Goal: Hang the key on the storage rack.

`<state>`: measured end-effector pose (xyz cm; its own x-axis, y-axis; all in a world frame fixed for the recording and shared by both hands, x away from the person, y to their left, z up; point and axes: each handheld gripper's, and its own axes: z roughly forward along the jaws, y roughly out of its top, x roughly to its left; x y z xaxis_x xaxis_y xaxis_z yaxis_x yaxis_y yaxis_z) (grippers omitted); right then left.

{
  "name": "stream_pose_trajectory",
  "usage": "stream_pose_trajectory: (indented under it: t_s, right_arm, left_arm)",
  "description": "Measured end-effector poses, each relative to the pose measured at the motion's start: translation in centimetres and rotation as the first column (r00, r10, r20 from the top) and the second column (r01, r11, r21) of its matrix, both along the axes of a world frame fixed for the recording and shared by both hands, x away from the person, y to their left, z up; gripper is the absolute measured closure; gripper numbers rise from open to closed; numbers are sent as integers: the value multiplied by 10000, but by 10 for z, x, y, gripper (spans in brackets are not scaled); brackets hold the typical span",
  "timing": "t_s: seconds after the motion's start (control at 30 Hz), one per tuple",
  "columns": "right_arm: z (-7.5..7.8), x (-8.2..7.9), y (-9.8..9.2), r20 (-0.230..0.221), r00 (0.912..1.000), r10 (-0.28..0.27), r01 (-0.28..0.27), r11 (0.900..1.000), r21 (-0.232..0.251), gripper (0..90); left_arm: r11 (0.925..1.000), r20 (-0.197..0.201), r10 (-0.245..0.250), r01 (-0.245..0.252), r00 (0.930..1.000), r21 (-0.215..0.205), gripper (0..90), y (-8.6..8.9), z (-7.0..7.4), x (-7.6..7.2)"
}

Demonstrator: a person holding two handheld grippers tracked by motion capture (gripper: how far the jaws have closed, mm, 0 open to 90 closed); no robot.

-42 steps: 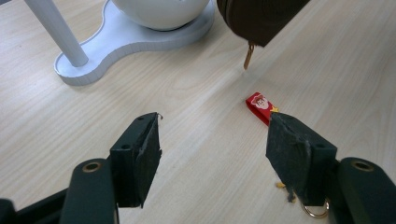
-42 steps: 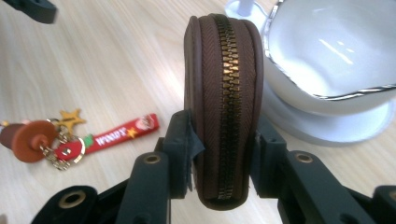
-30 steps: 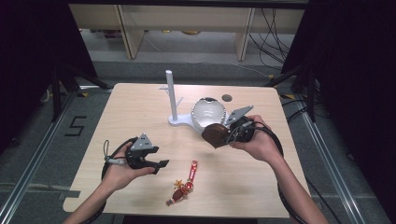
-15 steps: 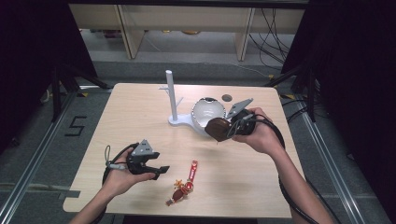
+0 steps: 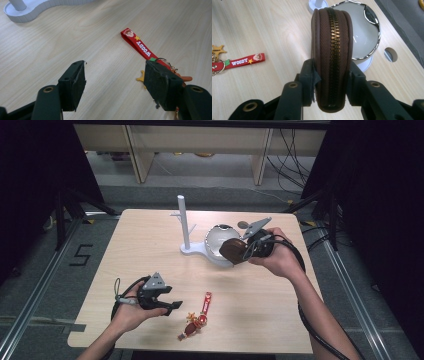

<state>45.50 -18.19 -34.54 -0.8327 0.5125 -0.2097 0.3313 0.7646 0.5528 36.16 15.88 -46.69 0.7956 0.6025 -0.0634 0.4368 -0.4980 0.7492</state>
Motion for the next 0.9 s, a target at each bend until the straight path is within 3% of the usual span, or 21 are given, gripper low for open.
stream_pose_trajectory:
  t_s: [0.23,0.4,0.43,0.6,0.9]
  right_arm:
    - [6,9,3,-12,10000,-6,6,9999,-101,653]
    - [10,15,7,111,9999,101,-99,9998,-175,653]
    - [12,17,8,172,9995,248,-245,9995,-201,653]
    - [18,23,11,360,9993,116,-109,9998,-190,653]
    - [21,35,17,454,9989,85,-79,9999,-132,652]
  left_arm:
    - [10000,5,33,-33,10000,61,330,0,-1,0]
    - [9998,-80,133,-134,9999,-141,330,0,-2,-1]
    - [10000,-90,43,-43,10000,4,330,1,-2,0]
    - [9999,-113,122,-123,9999,-113,330,0,-5,-1]
    - [9999,-125,58,-57,9999,87,330,1,-5,-1]
